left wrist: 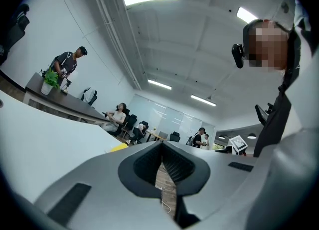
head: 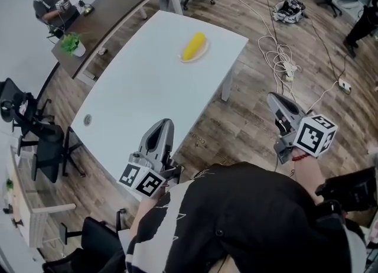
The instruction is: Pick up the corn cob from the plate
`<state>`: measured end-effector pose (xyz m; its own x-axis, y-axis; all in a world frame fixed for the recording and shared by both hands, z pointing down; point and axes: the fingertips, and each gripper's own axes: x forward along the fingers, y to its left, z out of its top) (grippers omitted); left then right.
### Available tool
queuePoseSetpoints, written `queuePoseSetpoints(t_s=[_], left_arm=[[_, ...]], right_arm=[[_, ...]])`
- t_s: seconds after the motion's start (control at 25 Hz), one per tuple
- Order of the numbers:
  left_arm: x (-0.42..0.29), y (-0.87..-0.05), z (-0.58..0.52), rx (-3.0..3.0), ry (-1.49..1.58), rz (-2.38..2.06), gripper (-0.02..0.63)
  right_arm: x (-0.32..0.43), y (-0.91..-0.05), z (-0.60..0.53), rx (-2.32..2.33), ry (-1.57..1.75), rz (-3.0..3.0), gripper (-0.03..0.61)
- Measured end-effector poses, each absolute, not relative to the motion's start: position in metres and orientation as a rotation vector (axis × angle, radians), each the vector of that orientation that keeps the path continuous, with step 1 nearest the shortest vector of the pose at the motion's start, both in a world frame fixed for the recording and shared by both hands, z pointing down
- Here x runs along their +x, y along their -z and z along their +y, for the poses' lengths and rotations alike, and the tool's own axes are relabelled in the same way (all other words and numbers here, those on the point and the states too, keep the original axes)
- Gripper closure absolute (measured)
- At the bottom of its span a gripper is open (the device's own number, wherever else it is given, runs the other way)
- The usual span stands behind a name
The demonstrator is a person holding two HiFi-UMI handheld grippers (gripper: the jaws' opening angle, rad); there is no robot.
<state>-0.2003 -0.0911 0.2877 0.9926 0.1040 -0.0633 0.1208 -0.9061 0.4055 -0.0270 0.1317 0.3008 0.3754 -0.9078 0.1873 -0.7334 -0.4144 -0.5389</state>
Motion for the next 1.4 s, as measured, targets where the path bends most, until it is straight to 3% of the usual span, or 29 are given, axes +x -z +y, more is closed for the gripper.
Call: queuePoseSetpoints(t_s=[0.56,0.92,1.4], left_arm=[[-0.197,-0.302,-0.126,2.679,0.053,0.07,0.598],[-0.141,-0.309,-0.133,2.677,0.034,0.088,0.598],[-0.048,-0.303,-0.186,2.673,0.076,-0.117,0.598]], right_arm=[[-0.008,-0.302,0.09,-2.232,0.655,1.473,0.565],[0.049,-0.312,0.086,-2.25,0.684,1.373,0.565],[0.162,-0.316,-0.013,-2.042,0.798,1.591,0.565]])
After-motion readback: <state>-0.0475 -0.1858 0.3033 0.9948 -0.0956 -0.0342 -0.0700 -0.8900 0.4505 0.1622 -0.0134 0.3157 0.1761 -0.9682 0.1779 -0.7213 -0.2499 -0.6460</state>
